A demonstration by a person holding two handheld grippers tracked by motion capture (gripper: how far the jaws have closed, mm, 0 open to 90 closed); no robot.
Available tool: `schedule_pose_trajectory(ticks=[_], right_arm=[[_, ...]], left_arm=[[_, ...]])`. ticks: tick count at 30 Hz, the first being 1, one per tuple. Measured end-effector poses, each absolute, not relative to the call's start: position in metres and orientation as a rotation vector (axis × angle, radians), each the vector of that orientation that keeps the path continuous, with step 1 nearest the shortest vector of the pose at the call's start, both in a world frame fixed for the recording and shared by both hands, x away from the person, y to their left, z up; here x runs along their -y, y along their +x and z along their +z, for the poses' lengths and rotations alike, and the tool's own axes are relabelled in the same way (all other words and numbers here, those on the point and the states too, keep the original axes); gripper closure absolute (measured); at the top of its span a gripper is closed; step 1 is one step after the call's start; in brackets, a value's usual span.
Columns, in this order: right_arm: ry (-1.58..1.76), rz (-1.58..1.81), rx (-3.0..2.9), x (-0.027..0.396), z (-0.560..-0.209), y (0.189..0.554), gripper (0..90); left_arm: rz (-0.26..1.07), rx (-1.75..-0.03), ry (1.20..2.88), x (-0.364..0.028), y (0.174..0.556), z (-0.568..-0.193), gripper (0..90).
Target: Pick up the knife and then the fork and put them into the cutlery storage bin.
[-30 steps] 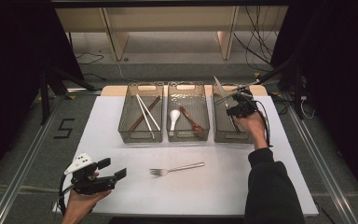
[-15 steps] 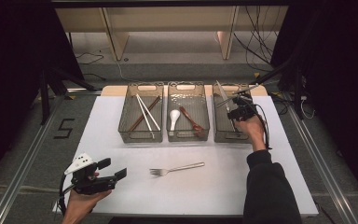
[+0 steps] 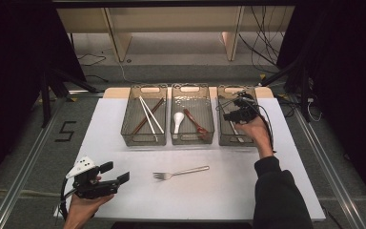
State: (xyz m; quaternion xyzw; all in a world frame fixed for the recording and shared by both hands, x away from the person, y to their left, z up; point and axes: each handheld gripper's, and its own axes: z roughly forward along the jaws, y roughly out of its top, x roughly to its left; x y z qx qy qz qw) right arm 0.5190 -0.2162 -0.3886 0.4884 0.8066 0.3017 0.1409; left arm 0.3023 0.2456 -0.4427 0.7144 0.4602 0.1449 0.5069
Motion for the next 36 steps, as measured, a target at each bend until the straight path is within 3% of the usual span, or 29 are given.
schedule_pose_trajectory(ticks=[13,25,36], right_arm=[[1.034,0.92,-2.558,0.169,-0.368,0.474,42.9],[0.782,0.842,-2.742,0.126,-0.376,0.44,37.8],[0.659,0.716,-2.889,0.095,-0.405,0.428,36.8]], left_arm=[[0.35,-1.108,1.721,-0.246,0.303,-0.443,16.8],[0.353,-1.105,1.72,-0.246,0.303,-0.444,16.5],[0.357,-1.103,1.716,-0.247,0.303,-0.444,16.4]])
